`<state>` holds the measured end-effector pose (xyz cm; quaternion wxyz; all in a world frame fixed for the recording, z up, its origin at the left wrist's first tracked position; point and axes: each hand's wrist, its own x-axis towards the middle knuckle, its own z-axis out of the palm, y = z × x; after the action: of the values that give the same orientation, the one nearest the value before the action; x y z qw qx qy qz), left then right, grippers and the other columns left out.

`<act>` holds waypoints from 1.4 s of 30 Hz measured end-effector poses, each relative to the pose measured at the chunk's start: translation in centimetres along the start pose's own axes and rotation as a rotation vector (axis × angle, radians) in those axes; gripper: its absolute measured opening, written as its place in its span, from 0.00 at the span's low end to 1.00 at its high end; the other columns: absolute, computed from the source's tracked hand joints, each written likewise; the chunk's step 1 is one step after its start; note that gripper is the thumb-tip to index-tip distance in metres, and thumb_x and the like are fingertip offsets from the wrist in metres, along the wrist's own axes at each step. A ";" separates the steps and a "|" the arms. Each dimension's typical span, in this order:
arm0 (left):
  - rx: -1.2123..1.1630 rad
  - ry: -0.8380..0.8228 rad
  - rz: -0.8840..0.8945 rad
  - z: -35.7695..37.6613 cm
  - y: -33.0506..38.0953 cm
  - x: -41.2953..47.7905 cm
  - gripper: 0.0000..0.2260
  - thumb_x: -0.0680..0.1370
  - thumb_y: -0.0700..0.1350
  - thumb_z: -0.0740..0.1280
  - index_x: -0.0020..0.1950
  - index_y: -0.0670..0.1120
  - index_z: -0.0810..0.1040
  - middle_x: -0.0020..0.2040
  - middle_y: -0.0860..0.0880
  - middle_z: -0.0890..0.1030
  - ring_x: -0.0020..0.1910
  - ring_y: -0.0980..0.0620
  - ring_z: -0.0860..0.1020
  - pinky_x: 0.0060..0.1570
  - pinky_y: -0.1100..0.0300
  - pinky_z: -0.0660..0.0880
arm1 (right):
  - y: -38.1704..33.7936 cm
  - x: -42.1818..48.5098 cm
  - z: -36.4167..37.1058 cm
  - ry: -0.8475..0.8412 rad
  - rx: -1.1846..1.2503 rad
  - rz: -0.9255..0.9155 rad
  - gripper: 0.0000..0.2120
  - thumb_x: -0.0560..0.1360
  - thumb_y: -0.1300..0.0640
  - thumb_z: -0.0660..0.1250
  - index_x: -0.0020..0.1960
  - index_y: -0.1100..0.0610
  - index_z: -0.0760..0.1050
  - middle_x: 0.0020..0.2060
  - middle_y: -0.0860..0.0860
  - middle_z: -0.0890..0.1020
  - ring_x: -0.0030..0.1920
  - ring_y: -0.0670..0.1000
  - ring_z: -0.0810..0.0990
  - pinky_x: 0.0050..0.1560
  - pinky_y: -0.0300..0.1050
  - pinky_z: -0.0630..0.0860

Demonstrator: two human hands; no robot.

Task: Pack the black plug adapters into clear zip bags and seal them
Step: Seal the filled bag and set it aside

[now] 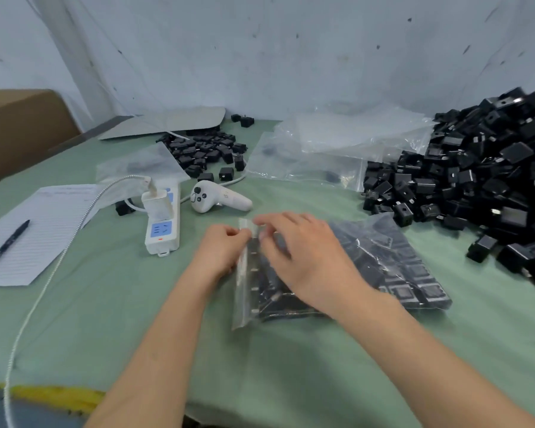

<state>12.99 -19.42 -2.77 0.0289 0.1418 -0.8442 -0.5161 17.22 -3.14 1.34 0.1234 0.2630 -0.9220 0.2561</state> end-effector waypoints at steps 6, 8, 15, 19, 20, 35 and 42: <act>-0.048 0.089 0.014 0.0 -0.7 1.3 0.11 0.79 0.49 0.65 0.39 0.45 0.77 0.24 0.48 0.70 0.18 0.51 0.65 0.22 0.65 0.61 | 1.9 9.9 2.0 -0.198 0.004 0.193 0.18 0.83 0.56 0.53 0.69 0.54 0.74 0.65 0.54 0.78 0.65 0.58 0.76 0.65 0.54 0.72; -0.046 0.095 0.029 0.2 -0.8 2.1 0.12 0.79 0.49 0.66 0.38 0.46 0.77 0.25 0.46 0.70 0.20 0.50 0.65 0.26 0.61 0.63 | 2.2 12.0 3.0 -0.324 -0.020 0.226 0.16 0.83 0.57 0.54 0.63 0.59 0.78 0.58 0.57 0.81 0.57 0.59 0.78 0.57 0.49 0.75; -0.027 0.069 0.037 0.7 -0.9 4.2 0.16 0.78 0.51 0.65 0.31 0.47 0.72 0.26 0.46 0.69 0.27 0.48 0.65 0.33 0.56 0.64 | 4.4 13.6 4.3 -0.499 0.145 0.261 0.18 0.82 0.50 0.63 0.34 0.50 0.73 0.33 0.49 0.75 0.36 0.49 0.73 0.36 0.41 0.66; -0.038 0.066 0.043 0.6 -1.0 4.1 0.17 0.79 0.50 0.64 0.31 0.46 0.75 0.25 0.45 0.72 0.26 0.47 0.68 0.32 0.54 0.69 | 4.9 13.2 4.2 -0.561 0.227 0.292 0.19 0.82 0.43 0.61 0.36 0.51 0.74 0.35 0.48 0.76 0.37 0.48 0.72 0.39 0.42 0.66; -0.023 0.070 0.052 0.6 -1.0 4.0 0.17 0.79 0.49 0.64 0.31 0.45 0.75 0.25 0.44 0.73 0.27 0.46 0.69 0.33 0.50 0.72 | 5.0 13.1 4.1 -0.568 0.231 0.291 0.18 0.82 0.42 0.61 0.38 0.51 0.77 0.38 0.49 0.78 0.40 0.48 0.74 0.42 0.42 0.68; 0.258 -0.015 0.063 0.3 -0.4 2.1 0.23 0.82 0.50 0.62 0.28 0.47 0.64 0.24 0.48 0.67 0.28 0.44 0.66 0.32 0.55 0.64 | 3.2 13.0 5.5 -0.568 -0.012 0.255 0.15 0.84 0.56 0.56 0.61 0.63 0.77 0.60 0.59 0.81 0.58 0.57 0.78 0.64 0.49 0.72; 0.346 -0.084 0.072 -0.7 -1.0 -1.2 0.20 0.81 0.48 0.61 0.30 0.46 0.64 0.25 0.45 0.66 0.27 0.45 0.66 0.31 0.56 0.64 | 3.4 12.8 6.0 -0.493 -0.036 0.258 0.15 0.85 0.54 0.55 0.60 0.61 0.77 0.54 0.59 0.81 0.49 0.56 0.76 0.60 0.51 0.74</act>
<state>14.47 -20.13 -3.16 -0.0126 0.0928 -0.9254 -0.3671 4.19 -9.29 -0.46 -0.1335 0.1957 -0.9544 0.1818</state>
